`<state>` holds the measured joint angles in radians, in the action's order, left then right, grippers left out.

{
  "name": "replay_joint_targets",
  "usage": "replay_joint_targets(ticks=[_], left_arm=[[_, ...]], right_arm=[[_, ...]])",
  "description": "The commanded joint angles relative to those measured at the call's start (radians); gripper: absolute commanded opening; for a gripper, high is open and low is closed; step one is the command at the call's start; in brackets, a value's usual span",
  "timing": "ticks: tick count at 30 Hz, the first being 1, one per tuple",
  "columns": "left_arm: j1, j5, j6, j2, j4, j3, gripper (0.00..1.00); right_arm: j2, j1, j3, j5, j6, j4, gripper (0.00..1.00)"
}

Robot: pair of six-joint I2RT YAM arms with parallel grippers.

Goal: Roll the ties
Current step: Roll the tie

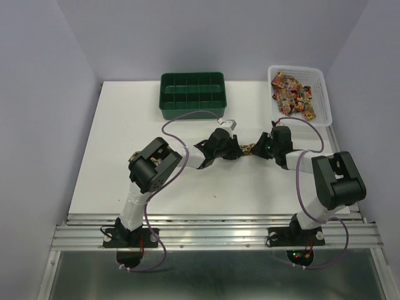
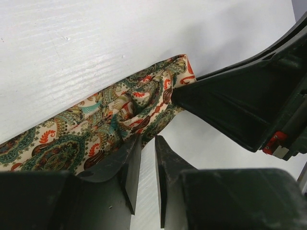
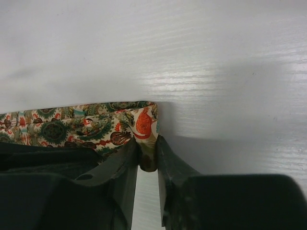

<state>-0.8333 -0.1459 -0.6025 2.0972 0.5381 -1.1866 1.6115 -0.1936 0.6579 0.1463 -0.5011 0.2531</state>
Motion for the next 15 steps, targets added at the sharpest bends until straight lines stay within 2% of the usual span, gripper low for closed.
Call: replay_joint_targets(ticks=[1, 6, 15], left_arm=[[0.011, -0.003, 0.021, -0.012, -0.004, -0.038, 0.30], [0.017, -0.037, 0.018, -0.032, -0.012, -0.041, 0.29], [0.016, -0.044, 0.020, -0.109, -0.041, -0.025, 0.30]], right_arm=[[0.021, 0.010, 0.003, 0.025, -0.011, -0.003, 0.23], [-0.028, 0.010, -0.004, 0.036, -0.007, -0.021, 0.04], [-0.134, 0.011, 0.002, 0.021, -0.019, -0.129, 0.01]])
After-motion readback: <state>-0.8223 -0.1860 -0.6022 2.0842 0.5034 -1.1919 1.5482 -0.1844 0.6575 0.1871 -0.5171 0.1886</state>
